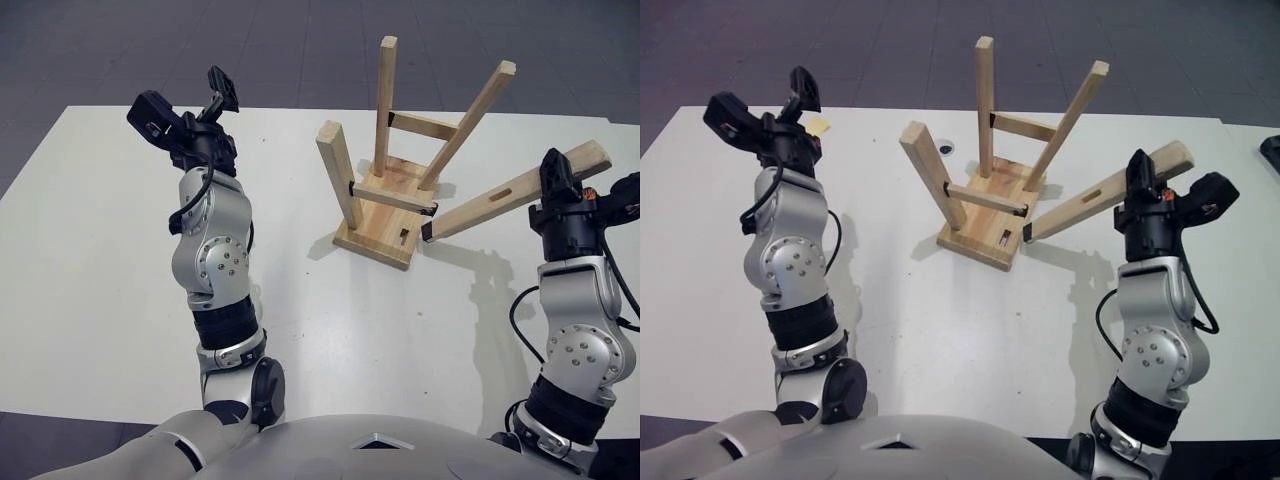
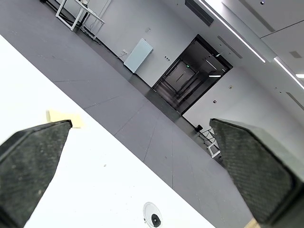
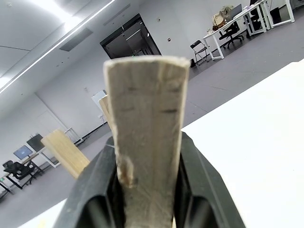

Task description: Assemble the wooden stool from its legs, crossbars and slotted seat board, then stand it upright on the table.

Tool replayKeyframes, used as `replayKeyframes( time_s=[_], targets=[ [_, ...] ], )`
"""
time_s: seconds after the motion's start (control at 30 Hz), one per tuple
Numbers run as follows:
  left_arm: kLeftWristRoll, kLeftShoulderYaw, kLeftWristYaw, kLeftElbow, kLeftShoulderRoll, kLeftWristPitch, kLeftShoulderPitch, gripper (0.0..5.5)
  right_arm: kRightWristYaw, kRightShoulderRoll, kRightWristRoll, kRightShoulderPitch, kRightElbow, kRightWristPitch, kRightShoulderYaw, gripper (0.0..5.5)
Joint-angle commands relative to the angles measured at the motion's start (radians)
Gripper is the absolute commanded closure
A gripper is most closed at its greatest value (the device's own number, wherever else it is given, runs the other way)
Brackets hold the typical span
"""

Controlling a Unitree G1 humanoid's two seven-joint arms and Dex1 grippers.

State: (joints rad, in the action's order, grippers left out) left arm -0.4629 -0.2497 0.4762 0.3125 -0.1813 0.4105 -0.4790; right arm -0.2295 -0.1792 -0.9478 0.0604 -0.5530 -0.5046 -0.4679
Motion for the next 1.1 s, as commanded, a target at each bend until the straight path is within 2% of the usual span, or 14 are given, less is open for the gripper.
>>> replayKeyframes(
  time_s=[0.03,0.37,0.57,0.8,1.1],
  targets=[
    [0.01,-0.003,0.014,0.0,-0.025,-0.01,0.018,0.1,-0.07,0.029,-0.07,0.003,-0.035,-0.021,0.009,4.5],
    [0.009,-0.023,0.012,-0.025,-0.019,-0.03,0.007,0.1,-0.149,0.095,-0.027,-0.084,0.006,0.0,0.057,4.5],
    [0.009,-0.027,0.011,-0.041,-0.02,-0.043,-0.002,0.1,-0.117,0.043,0.114,-0.093,0.08,0.05,0.061,4.5],
    [0.007,-0.028,0.011,-0.056,-0.02,-0.054,-0.021,0.1,-0.041,-0.025,0.212,-0.013,0.163,0.099,0.083,4.5],
    [0.004,-0.015,0.008,-0.062,-0.024,-0.045,-0.029,0.1,0.05,-0.023,0.386,-0.021,0.239,0.19,0.161,4.5]
  ],
)
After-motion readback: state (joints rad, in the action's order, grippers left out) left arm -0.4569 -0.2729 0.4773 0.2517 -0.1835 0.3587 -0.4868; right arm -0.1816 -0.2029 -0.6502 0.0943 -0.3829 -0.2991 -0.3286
